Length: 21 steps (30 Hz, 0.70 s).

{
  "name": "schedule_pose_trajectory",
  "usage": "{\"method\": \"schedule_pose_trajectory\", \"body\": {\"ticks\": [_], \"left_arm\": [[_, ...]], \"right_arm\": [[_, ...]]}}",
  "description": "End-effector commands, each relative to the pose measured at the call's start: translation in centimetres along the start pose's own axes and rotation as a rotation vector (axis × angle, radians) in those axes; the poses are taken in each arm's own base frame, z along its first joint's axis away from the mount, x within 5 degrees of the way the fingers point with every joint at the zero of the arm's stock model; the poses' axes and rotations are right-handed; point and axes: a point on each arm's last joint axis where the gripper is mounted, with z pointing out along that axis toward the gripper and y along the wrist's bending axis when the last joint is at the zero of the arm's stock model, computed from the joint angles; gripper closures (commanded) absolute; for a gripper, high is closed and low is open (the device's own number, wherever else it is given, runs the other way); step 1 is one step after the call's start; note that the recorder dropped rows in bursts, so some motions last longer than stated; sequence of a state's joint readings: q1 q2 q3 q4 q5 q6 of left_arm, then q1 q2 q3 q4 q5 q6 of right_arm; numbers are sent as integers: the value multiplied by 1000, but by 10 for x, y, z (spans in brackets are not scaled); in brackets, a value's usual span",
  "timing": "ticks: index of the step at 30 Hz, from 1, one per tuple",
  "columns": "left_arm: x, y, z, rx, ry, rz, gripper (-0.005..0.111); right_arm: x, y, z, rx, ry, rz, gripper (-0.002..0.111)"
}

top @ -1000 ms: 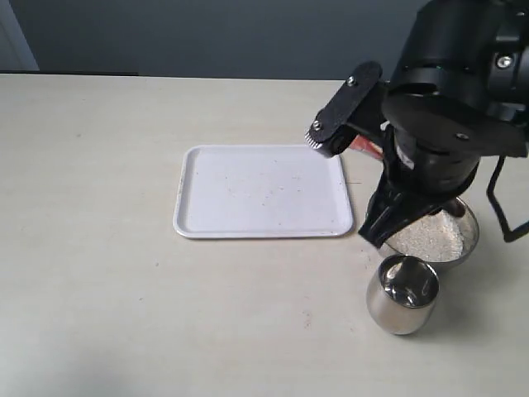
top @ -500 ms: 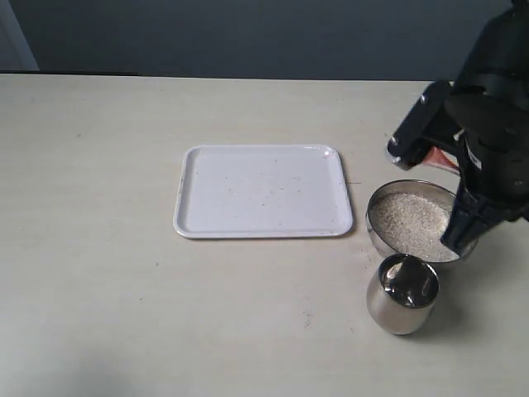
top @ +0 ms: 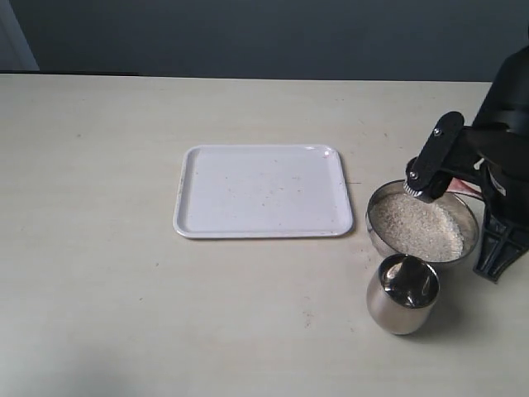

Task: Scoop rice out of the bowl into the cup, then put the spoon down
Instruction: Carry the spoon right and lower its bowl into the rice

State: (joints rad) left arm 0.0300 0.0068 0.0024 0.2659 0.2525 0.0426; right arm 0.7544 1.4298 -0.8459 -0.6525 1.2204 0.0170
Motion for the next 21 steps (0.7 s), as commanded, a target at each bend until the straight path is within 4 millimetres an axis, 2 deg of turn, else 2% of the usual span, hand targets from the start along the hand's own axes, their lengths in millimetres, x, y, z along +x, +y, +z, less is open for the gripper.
{"method": "schedule_pose_trajectory", "body": {"ticks": [1, 10, 21], "left_arm": [[-2, 0, 0, 2, -7, -9, 106], [-2, 0, 0, 2, -7, -9, 106], [-2, 0, 0, 7, -9, -8, 106]], "right_arm": [[-4, -2, 7, 46, 33, -72, 108], [-15, -7, 22, 171, 99, -265, 108], [-23, 6, 51, 202, 210, -407, 108]]}}
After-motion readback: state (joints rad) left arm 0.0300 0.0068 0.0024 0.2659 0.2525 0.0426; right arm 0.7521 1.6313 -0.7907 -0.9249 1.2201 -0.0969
